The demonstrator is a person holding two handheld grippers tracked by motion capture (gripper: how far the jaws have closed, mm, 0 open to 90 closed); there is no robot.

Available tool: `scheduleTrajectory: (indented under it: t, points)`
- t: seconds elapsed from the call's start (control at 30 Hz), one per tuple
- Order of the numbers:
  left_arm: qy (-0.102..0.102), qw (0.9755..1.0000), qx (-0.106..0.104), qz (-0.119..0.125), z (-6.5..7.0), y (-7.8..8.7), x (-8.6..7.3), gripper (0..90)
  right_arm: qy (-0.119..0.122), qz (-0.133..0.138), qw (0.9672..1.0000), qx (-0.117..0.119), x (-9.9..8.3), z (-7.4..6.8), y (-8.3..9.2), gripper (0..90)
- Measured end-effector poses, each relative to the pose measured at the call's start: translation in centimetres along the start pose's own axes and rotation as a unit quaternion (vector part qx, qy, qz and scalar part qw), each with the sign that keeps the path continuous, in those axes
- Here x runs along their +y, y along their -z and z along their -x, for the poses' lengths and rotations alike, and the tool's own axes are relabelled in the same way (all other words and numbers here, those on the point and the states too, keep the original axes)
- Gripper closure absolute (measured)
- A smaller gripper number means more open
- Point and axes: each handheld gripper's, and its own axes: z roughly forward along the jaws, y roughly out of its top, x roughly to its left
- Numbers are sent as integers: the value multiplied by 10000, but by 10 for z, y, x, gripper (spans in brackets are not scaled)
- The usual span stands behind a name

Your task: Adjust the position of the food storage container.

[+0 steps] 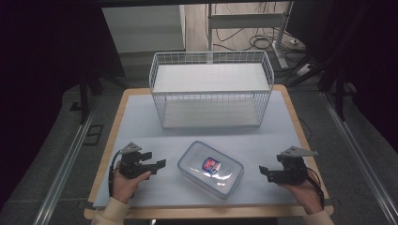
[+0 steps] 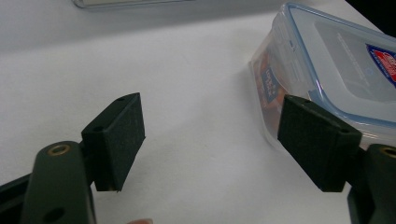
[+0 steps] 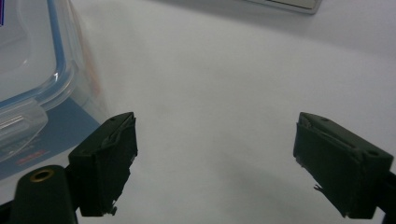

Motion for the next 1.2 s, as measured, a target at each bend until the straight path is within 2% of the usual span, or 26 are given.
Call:
scheduleTrajectory:
  t: [0.4, 0.57, 0.93, 1.03, 1.2]
  points:
    - [-47, 10000, 16, -1, 2, 1, 1, 215, 82, -52, 9999, 45, 1, -4, 1, 170]
    - [-78, 10000, -25, 3, 4, 2, 2, 213, 56, -102, 9998, 145, 7, -8, 6, 235]
    - [-88, 10000, -7, -35, 7, 1, 2, 213, 21, -148, 9995, 293, 14, -13, 11, 307]
    - [-129, 9999, -9, -81, 8, 0, 2, 213, 42, -115, 9991, 394, 16, -17, 14, 389]
    - [-137, 9999, -14, -91, 9, -1, 2, 214, 175, -10, 9981, 595, 22, -27, 20, 607]
